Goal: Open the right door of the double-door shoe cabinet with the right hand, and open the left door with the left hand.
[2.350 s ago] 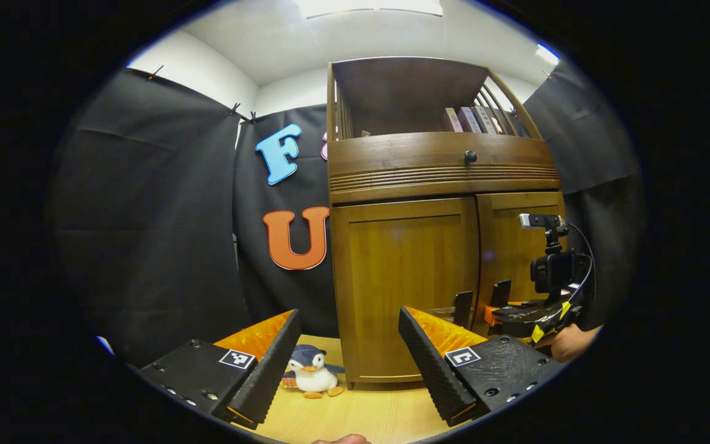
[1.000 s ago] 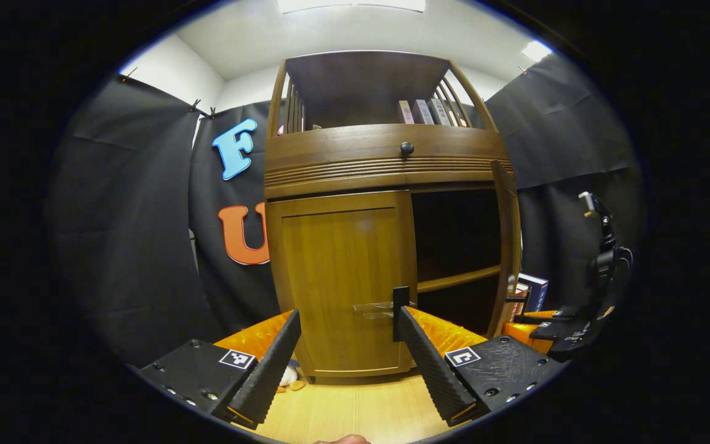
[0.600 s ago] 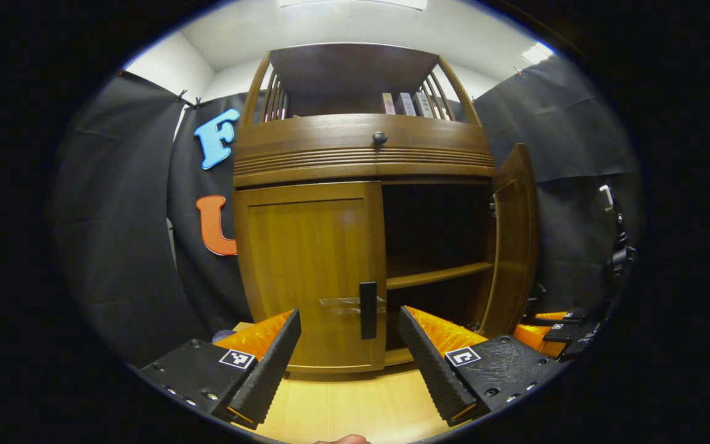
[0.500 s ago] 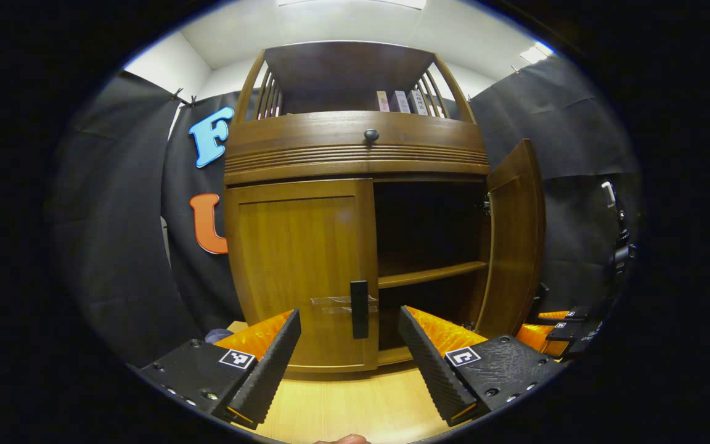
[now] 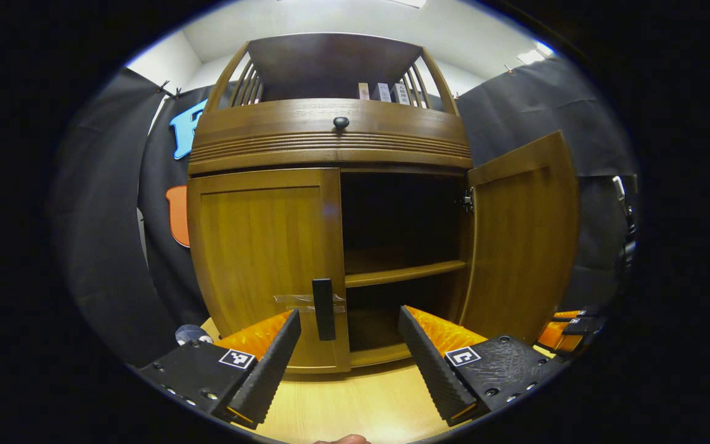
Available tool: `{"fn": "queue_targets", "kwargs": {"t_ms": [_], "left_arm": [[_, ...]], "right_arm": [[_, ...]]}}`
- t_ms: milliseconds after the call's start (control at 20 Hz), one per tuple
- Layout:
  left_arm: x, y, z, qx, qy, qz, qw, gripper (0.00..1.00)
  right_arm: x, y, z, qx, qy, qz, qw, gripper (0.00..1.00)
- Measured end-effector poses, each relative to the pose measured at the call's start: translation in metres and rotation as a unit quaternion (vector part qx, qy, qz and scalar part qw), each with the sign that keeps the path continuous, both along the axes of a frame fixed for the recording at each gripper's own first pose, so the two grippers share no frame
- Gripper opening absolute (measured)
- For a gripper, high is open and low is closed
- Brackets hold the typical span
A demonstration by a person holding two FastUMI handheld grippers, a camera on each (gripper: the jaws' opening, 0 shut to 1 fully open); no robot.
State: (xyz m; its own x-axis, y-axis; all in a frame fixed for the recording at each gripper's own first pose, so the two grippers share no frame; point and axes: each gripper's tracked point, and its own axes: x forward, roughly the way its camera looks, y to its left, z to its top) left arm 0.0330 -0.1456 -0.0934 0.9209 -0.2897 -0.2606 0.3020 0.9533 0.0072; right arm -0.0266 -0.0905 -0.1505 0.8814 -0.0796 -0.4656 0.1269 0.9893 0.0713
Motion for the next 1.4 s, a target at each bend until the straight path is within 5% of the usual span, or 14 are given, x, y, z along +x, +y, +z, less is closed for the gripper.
{"fn": "queue_targets", "kwargs": {"t_ms": [450, 650, 700, 1250, 1300, 1350, 1400], "left_arm": [[0.026, -0.02, -0.022, -0.018, 0.033, -0.016, 0.999, 0.96], [0.054, -0.018, -0.036, -0.012, 0.036, -0.004, 0.999, 0.96], [0.06, -0.015, -0.042, -0.01, 0.041, 0.0, 0.999, 0.96], [0.111, 0.006, -0.075, -0.001, 0.06, 0.05, 0.997, 0.96], [0.114, 0.009, -0.079, 0.001, 0.062, 0.054, 0.997, 0.89], [0.118, 0.01, -0.084, 0.002, 0.065, 0.055, 0.996, 1.0], [0.121, 0.01, -0.086, 0.002, 0.066, 0.057, 0.996, 0.96]], "right_arm": [[-0.014, -0.028, 0.008, -0.02, -0.005, -0.036, 0.999, 0.11], [-0.022, -0.064, 0.011, -0.021, -0.008, -0.078, 0.997, 0.02], [-0.025, -0.069, 0.012, -0.019, -0.008, -0.088, 0.996, 0.08], [-0.04, -0.106, 0.036, -0.03, -0.035, -0.133, 0.99, 0.08], [-0.042, -0.108, 0.039, -0.036, -0.039, -0.135, 0.989, 0.08], [-0.043, -0.111, 0.042, -0.043, -0.04, -0.137, 0.989, 0.08], [-0.045, -0.112, 0.043, -0.048, -0.037, -0.139, 0.988, 0.08]]}}
